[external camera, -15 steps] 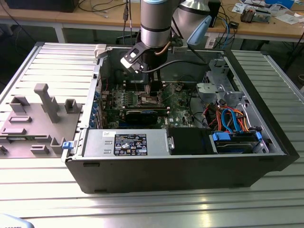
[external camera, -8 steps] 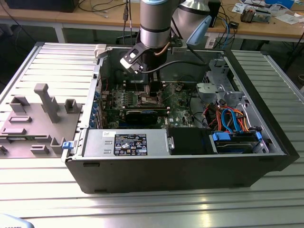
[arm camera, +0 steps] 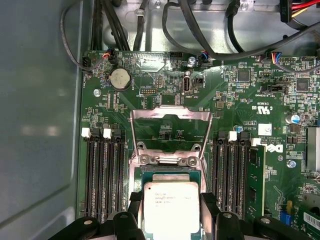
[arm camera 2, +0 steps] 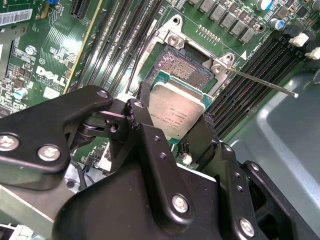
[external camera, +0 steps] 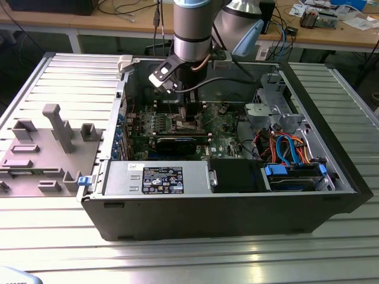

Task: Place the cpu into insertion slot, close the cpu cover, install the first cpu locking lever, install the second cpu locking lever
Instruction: 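Place the cpu into insertion slot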

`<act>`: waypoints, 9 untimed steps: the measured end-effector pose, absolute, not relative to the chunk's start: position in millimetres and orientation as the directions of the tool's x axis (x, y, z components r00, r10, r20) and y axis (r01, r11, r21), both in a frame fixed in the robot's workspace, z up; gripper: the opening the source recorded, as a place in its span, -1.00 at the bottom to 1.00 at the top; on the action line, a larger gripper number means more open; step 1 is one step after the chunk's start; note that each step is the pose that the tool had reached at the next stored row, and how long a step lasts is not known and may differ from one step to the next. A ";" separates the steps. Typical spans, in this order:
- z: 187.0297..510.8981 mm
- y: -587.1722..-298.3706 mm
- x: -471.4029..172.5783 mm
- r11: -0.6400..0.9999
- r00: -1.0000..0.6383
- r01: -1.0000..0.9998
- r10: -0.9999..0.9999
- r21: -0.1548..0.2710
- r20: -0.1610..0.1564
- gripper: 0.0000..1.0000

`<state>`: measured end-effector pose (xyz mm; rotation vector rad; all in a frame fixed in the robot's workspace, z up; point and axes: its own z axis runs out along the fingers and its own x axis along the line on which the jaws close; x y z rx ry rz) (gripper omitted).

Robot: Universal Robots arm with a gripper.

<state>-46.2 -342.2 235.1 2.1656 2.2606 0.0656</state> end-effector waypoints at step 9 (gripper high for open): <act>233.4 -342.2 -46.5 0.042 -0.043 0.998 0.999 0.037 0.022 0.09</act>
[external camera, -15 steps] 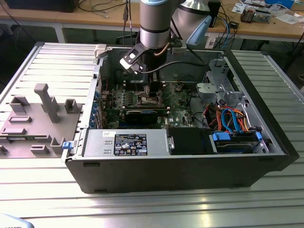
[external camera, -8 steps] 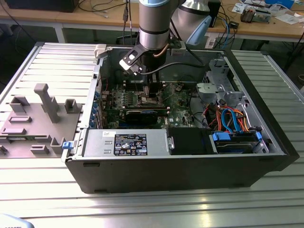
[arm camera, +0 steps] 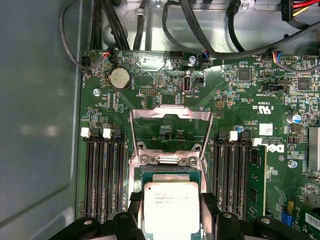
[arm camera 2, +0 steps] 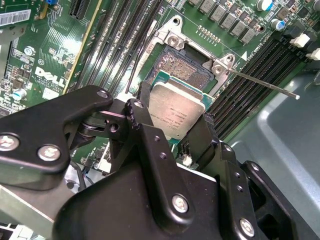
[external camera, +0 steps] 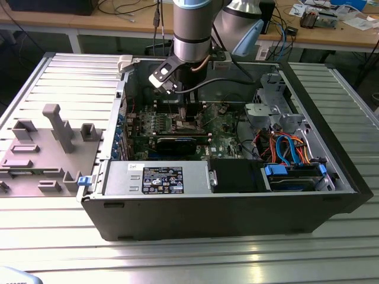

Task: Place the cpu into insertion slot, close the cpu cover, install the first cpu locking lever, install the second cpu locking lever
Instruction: 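Place the cpu into insertion slot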

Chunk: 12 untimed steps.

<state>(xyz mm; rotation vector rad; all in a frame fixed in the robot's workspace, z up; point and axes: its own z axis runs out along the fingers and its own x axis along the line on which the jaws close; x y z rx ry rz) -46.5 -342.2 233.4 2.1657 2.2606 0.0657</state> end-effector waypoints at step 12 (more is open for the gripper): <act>229.0 -342.1 -49.4 0.042 -0.043 0.998 0.999 0.038 0.022 0.09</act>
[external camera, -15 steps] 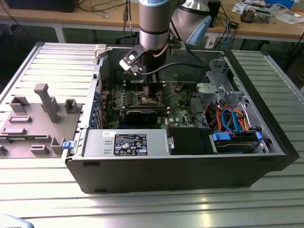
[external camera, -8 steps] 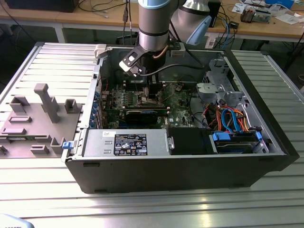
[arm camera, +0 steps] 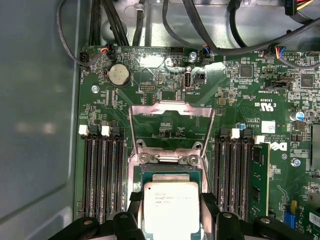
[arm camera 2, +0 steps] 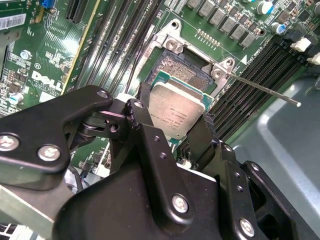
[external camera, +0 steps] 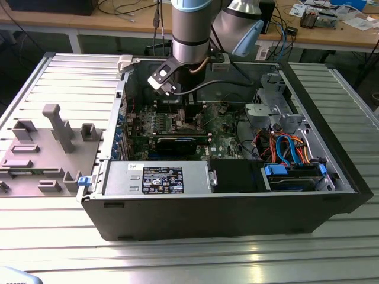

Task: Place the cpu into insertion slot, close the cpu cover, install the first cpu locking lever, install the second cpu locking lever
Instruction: 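Place the cpu into insertion slot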

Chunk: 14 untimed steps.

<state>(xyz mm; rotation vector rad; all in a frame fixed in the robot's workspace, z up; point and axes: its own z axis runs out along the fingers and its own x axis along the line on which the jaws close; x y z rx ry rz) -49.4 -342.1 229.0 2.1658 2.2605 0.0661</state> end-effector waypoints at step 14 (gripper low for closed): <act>226.8 -342.2 -49.7 0.042 -0.043 0.998 0.999 0.037 0.019 0.09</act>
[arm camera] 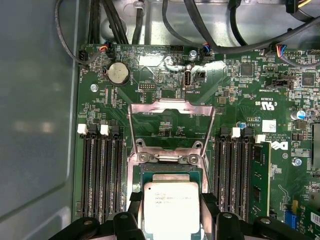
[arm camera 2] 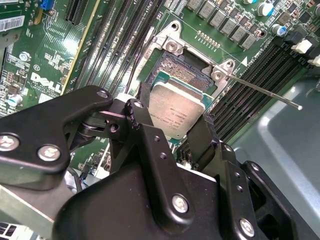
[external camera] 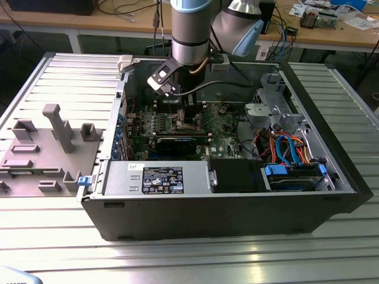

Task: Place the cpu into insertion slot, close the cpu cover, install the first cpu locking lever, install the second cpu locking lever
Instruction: 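Place the cpu into insertion slot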

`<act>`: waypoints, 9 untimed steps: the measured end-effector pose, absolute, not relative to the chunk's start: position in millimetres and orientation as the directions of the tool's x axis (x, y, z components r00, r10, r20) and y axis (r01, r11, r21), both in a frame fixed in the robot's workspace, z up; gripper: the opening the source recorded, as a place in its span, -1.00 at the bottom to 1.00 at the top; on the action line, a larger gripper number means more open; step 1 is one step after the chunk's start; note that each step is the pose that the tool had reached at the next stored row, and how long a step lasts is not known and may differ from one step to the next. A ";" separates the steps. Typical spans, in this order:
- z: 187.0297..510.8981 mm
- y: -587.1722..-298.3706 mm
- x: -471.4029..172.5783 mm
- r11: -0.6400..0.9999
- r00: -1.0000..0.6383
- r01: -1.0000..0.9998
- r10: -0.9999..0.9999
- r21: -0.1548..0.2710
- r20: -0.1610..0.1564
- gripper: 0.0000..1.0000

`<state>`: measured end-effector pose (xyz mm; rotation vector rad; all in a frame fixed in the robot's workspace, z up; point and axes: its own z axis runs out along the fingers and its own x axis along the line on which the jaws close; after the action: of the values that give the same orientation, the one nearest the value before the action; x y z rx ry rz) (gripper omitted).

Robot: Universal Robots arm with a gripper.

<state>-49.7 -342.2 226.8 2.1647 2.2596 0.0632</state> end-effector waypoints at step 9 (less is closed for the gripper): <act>224.1 -342.2 -49.7 0.043 -0.043 0.998 0.999 0.037 0.019 0.09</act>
<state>-49.7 -342.2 224.1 2.1645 2.2594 0.0627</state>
